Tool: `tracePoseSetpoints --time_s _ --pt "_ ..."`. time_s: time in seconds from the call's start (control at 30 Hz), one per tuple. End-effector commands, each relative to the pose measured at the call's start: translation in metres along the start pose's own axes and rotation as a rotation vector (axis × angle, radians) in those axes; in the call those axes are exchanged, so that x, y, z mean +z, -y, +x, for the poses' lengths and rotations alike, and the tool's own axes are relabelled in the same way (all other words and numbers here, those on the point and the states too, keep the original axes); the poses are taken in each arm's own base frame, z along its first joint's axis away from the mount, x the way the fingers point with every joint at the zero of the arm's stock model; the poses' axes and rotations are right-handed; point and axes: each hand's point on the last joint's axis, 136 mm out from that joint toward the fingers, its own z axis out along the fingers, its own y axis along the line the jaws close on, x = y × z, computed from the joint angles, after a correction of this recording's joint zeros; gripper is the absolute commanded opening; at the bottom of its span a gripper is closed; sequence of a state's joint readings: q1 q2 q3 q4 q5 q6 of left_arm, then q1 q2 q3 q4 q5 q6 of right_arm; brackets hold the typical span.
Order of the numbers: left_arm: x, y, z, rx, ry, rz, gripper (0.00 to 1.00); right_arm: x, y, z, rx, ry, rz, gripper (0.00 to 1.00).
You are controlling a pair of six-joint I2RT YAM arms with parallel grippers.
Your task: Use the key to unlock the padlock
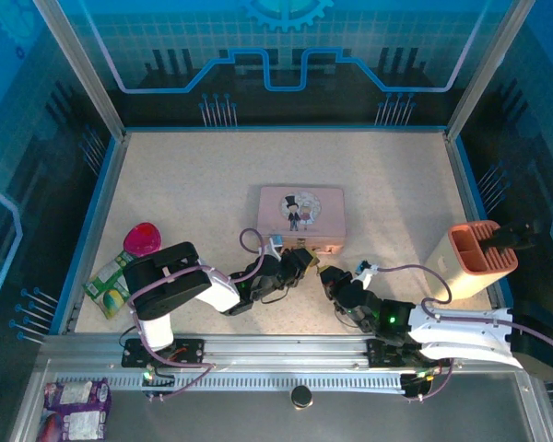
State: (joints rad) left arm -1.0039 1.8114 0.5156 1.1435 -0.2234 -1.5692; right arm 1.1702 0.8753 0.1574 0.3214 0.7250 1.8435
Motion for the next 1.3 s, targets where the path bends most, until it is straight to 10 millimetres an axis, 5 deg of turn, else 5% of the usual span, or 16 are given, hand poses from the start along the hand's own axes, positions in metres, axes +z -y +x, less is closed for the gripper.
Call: tracePoseSetpoints --time_s 0.0,1.27 --pt "-0.003 0.060 0.031 0.007 -0.119 0.194 0.00 -0.001 -0.010 -0.007 0.043 0.027 -0.032 0.00" --pt "-0.002 0.057 0.054 0.084 -0.244 0.213 0.00 -0.006 -0.011 -0.021 0.092 0.030 -0.054 0.00"
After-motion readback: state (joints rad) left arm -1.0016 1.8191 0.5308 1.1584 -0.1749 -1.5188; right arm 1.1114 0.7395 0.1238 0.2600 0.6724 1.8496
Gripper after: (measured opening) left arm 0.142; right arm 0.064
